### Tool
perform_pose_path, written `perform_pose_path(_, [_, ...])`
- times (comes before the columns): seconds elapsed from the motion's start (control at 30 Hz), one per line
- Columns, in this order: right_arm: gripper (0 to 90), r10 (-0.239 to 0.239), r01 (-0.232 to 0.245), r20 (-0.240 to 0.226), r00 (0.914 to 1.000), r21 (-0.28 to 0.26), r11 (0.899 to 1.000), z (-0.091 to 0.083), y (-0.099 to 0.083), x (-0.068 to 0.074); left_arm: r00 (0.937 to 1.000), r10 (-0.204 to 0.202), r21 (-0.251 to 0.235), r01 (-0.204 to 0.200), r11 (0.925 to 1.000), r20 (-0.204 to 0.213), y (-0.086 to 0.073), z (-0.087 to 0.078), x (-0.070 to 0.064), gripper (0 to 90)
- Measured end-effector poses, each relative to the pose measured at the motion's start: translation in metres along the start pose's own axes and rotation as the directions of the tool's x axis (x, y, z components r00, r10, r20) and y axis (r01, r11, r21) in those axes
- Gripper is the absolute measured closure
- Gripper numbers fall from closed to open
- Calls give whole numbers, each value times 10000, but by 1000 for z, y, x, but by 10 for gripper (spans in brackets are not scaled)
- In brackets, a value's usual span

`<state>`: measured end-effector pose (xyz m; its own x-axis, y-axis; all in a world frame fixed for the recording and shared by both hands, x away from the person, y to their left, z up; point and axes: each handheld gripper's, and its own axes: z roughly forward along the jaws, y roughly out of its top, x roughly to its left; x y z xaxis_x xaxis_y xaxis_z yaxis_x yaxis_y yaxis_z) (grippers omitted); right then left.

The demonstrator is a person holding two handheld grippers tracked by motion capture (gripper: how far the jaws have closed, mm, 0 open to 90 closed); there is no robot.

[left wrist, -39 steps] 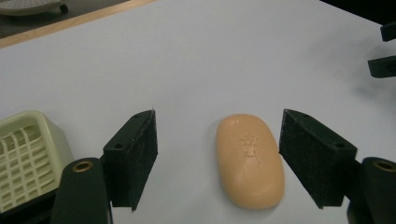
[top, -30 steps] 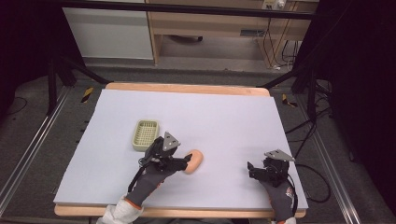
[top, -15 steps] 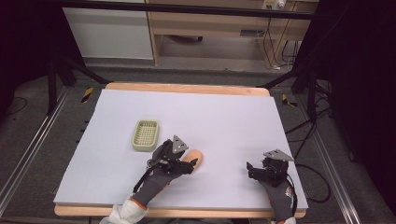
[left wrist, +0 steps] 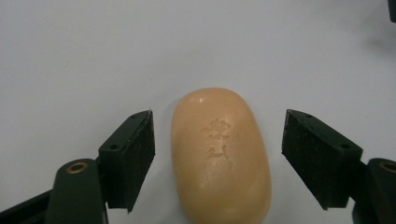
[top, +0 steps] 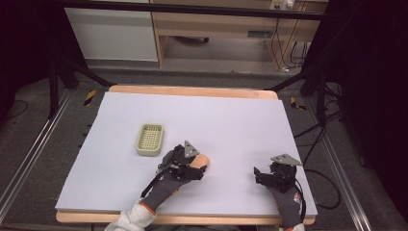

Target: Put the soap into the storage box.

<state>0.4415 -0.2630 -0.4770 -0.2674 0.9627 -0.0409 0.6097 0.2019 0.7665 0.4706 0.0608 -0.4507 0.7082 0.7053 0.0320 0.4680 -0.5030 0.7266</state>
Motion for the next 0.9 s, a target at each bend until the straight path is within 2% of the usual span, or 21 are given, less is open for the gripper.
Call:
perform_pose_path(0.23, [67,0,0,-3,10000,4,10000,0,0,0,9998,214,266,-212,9994,-61,-1,10,-3,246])
perform_pose_path(0.4, [67,29,-29,2,10000,15,10000,0,0,0,9997,227,452,-228,9987,23,-2,14,-3,252])
perform_pose_path(0.9, [67,8,-8,-4,10000,83,10000,1,0,0,10000,-34,848,27,9964,79,-6,27,0,279])
